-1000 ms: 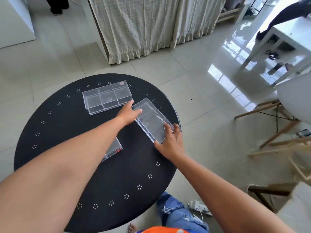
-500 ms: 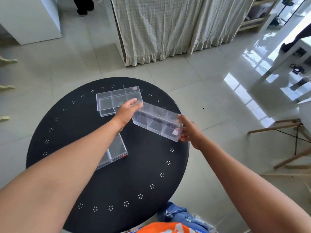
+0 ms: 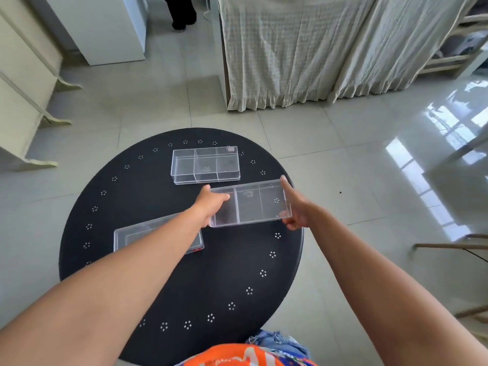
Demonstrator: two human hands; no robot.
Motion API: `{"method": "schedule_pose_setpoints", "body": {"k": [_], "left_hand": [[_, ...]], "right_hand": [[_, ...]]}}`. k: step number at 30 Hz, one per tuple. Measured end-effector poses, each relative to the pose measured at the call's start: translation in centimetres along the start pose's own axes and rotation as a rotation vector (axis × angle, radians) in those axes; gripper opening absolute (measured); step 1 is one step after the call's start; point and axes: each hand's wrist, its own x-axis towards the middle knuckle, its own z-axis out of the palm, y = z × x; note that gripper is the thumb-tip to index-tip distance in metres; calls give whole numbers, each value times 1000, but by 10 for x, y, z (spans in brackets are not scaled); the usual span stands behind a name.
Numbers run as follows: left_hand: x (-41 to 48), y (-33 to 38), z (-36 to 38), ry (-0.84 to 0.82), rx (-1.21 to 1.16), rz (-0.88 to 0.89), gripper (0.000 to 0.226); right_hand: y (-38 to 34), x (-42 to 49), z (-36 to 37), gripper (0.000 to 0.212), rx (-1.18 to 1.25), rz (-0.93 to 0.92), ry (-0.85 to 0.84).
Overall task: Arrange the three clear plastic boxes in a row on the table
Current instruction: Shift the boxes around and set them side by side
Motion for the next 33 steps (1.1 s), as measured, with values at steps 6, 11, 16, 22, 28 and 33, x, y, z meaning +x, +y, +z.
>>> {"method": "schedule_pose_setpoints", "body": {"k": [6,11,16,22,28,33], "left_hand": [[-3,3,7,49,-42,-113,86],[-7,1,16,71,11,-156,65],[-5,-1,17,62,26,-146,61],[-4,-5,16,78,78,-118,65],[8,11,-30,293,247,152,73],[32,11,-86,453,586,273,78]], "right_hand": [[-1,23,3,62,-199,-54,31],[5,30,2,53,-244,-86,117],[6,34,0,44,-286,-117,170],[15,42,-1,51,-531,-183,280],[-21,30,3,67,-587,-299,441],[-63,39,29,96,-673,-459,353]]}}
